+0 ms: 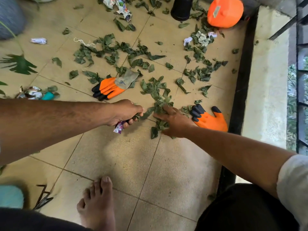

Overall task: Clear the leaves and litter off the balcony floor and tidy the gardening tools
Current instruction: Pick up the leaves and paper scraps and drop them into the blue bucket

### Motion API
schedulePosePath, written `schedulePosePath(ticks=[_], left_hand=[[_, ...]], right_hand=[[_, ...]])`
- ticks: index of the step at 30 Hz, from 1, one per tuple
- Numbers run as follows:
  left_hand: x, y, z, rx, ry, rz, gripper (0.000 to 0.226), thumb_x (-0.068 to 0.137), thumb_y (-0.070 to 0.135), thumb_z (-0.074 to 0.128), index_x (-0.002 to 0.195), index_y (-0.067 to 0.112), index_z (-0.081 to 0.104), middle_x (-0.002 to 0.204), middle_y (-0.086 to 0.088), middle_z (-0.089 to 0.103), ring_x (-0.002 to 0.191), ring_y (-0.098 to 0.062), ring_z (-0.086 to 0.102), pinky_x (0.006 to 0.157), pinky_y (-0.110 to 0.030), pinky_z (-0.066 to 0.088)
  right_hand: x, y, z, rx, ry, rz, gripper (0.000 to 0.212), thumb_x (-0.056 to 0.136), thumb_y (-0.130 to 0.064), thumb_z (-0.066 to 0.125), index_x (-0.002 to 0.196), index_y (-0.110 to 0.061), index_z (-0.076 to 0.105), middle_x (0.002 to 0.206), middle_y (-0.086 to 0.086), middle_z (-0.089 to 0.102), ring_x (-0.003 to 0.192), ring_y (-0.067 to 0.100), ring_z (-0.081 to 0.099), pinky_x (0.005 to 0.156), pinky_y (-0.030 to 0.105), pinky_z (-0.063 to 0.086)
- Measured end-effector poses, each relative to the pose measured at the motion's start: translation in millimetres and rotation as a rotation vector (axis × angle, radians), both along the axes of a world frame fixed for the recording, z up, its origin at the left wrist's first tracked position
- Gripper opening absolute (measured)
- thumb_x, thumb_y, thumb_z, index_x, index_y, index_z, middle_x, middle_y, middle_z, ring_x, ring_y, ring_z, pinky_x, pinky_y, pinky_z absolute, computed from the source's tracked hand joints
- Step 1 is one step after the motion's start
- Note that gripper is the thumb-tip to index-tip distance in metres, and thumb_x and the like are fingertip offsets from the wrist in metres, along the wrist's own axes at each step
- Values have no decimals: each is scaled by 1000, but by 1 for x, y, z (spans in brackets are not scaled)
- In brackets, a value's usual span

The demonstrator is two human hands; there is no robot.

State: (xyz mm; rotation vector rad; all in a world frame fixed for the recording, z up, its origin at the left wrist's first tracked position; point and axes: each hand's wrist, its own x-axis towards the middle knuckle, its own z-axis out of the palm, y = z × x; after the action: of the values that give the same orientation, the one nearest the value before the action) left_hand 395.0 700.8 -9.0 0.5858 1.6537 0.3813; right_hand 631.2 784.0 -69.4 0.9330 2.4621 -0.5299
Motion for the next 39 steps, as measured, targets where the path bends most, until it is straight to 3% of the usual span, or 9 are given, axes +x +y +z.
schedulePosePath(ticks=[8,11,16,20,23,26,32,35,39], left_hand=[[-20,-15,-3,-1,11,66,17,103,26,59,97,12,66,64,-2,52,44,-11,41,41,-20,31],[-22,-15,-2,-3,6,82,18,103,28,60,98,11,66,64,-1,52,45,-11,41,43,-21,32],[-27,-15,-2,1,4,95,22,106,31,59,99,11,67,66,-1,51,49,-11,42,41,-21,32],[-28,-13,-2,1,-3,157,22,107,29,57,97,12,66,63,-1,53,48,-11,44,41,-21,33],[-27,-10,-2,41,-14,289,28,110,35,53,95,14,64,67,-3,55,49,-14,47,44,-22,34],[-27,-3,-3,134,-15,452,32,113,38,48,97,14,62,64,-5,57,49,-17,51,47,-25,35],[-32,9,16,254,-170,616,28,116,32,42,110,16,64,86,-14,66,61,-25,63,51,-32,43],[-32,15,23,333,-282,694,32,115,36,44,126,21,70,113,-10,76,97,-35,76,60,-32,53],[-28,16,37,356,-411,639,47,106,50,54,140,23,70,136,-11,72,122,-37,71,104,-54,56]], right_hand=[[-14,-5,-1,159,105,176,45,100,-13,62,138,-37,66,142,-1,55,128,26,54,101,39,55],[-17,5,-9,115,72,75,39,97,-14,65,128,-38,70,125,-7,63,114,18,65,88,29,56],[-37,13,14,28,220,-188,40,86,0,69,101,-34,84,116,-18,74,104,5,68,100,24,55],[-59,13,49,-149,325,-520,32,88,0,71,83,-28,85,90,-17,79,72,-3,70,68,19,61],[-71,15,82,-315,403,-680,22,91,-1,73,86,-18,86,72,-17,76,49,-5,59,46,16,49],[-78,19,120,-516,543,-784,20,88,3,73,89,-12,86,80,-4,80,68,10,66,64,28,58],[-96,18,171,-738,730,-923,27,88,11,68,86,-10,85,89,10,81,77,28,69,61,30,57],[-105,5,174,-869,774,-1017,27,88,18,64,90,-2,82,97,16,80,86,34,78,65,36,66],[-119,1,170,-703,669,-952,19,82,15,71,97,6,80,81,12,78,51,11,66,39,16,46]])
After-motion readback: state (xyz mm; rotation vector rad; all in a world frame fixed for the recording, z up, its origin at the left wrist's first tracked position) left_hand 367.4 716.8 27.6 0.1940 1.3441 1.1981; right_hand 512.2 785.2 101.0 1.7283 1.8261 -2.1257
